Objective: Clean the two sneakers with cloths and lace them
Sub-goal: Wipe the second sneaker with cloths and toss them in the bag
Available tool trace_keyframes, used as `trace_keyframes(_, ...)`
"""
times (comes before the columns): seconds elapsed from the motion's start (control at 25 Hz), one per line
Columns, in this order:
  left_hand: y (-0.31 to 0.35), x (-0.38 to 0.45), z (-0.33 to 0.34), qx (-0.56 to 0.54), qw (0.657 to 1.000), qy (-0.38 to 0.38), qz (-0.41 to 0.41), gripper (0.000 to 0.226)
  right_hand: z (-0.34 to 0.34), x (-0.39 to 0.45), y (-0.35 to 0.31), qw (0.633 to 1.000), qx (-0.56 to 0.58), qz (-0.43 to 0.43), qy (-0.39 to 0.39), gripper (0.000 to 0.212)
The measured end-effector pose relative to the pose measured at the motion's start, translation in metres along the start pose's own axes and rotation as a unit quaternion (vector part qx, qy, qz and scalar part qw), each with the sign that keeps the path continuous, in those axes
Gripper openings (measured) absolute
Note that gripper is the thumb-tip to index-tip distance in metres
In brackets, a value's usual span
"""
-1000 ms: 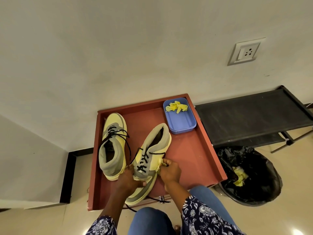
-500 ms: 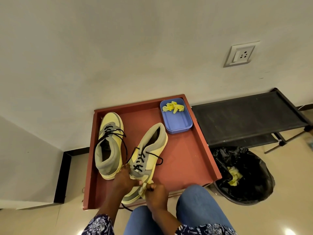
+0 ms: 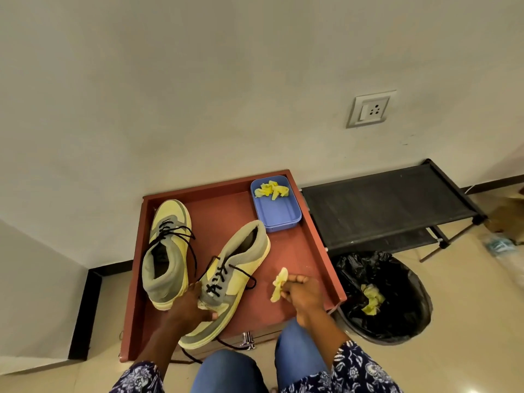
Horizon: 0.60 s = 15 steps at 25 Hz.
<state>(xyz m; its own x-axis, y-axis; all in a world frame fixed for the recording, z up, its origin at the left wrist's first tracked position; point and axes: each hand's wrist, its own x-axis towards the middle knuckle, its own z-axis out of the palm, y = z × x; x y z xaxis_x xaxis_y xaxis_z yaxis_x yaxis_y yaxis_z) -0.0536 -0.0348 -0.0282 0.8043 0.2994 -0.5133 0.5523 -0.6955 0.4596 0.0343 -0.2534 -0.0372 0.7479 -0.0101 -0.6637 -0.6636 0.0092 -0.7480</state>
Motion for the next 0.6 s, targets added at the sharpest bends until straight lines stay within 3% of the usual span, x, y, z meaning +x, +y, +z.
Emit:
trace_keyframes(0.2,-0.003,0.002,-0.017,0.065,0.996,-0.061,0.016,0.097,-0.031,0.008,-0.015,0.999,0.000,-0.029,0.032,0.015)
trace_keyframes(0.32,0.003,0.001,-0.018,0.100,0.992,-0.069,0.016,0.096,-0.037,0.011,-0.019,0.998,-0.018,-0.046,0.043,0.023)
trace_keyframes(0.4,0.014,-0.002,-0.014,0.109,0.992,-0.065,0.015,0.095,-0.036,0.013,-0.025,0.995,-0.049,-0.072,0.055,0.018)
trace_keyframes(0.52,0.034,-0.004,-0.006,0.044,0.998,-0.039,0.007,0.101,-0.029,0.017,-0.041,0.988,-0.087,-0.118,0.050,0.011)
trace_keyframes(0.6,0.041,-0.002,0.000,-0.003,1.000,-0.002,0.000,0.092,-0.020,0.025,-0.049,0.987,-0.095,-0.125,0.036,0.012)
